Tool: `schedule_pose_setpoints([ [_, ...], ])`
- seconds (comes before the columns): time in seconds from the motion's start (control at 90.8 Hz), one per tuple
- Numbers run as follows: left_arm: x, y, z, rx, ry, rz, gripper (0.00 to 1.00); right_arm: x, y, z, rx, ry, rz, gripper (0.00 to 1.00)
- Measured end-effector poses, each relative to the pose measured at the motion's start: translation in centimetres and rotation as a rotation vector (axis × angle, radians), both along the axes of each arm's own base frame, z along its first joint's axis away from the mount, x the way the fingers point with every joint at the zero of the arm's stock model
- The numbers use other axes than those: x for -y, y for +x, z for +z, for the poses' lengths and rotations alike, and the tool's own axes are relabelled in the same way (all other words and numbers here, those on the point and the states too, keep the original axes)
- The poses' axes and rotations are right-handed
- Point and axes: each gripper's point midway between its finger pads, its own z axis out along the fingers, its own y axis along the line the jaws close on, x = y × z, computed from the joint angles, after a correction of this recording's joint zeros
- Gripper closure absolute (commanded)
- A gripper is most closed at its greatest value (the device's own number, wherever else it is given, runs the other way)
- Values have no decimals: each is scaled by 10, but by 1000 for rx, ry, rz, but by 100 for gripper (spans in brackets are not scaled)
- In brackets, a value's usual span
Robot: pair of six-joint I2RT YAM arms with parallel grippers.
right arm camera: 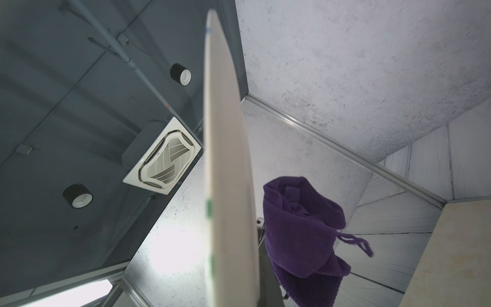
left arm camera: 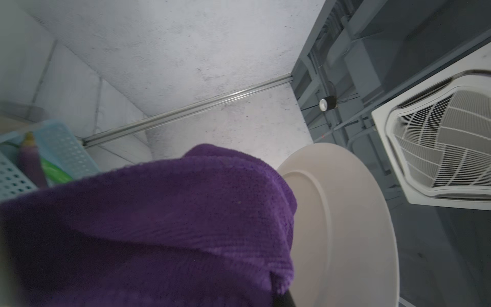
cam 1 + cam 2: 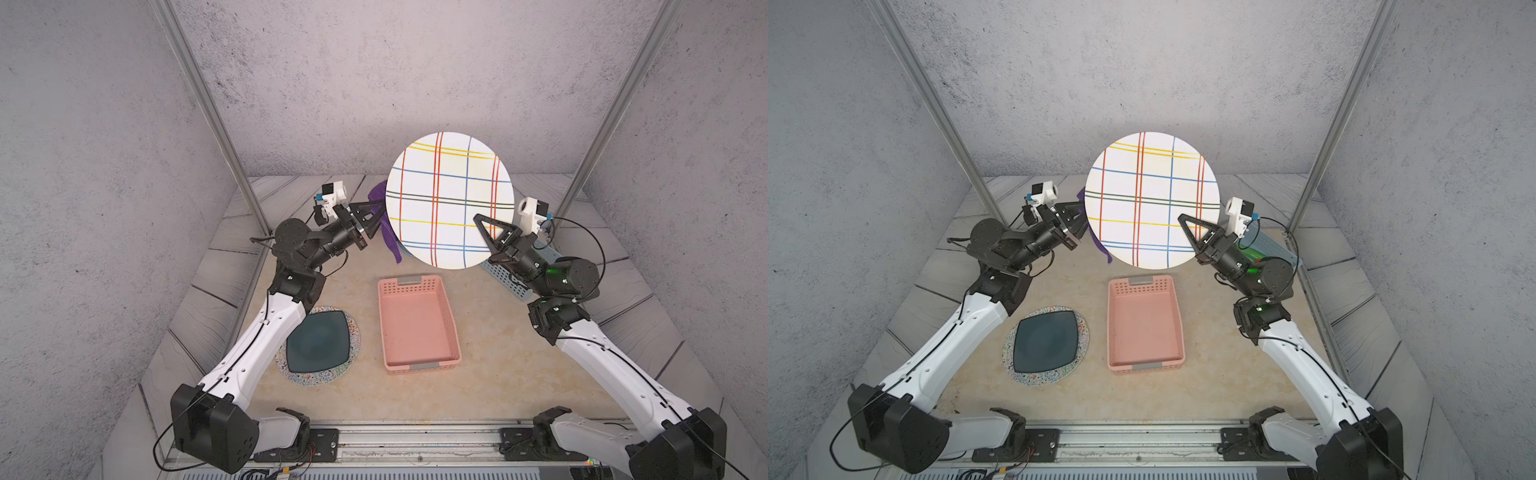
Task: Wipe the wet plate dry
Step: Wipe the plate with towel.
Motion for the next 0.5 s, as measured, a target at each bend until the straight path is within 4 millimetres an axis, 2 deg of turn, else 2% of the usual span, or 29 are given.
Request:
schedule_pose_setpoints([
  [0.143, 9, -16, 40, 8, -190, -93, 100, -24, -7, -7, -5, -1, 73, 100],
  [0.209, 20, -24, 46, -14, -251, -136, 100, -30, -11, 0, 29, 17, 92, 100],
  [0.308, 53, -45, 44, -55, -280, -219, 100, -34, -14, 24, 93, 43, 103, 100],
  [0.363, 68, -57, 41, -61, -275, -262, 100, -32, -14, 44, 135, 62, 94, 100],
  [0.418, 76, -66, 41, -59, -270, -286, 100, -23, -12, 58, 165, 76, 69, 100],
  [0.495, 67, -67, 46, -27, -265, -267, 100, -5, -3, 65, 173, 83, 7, 100],
])
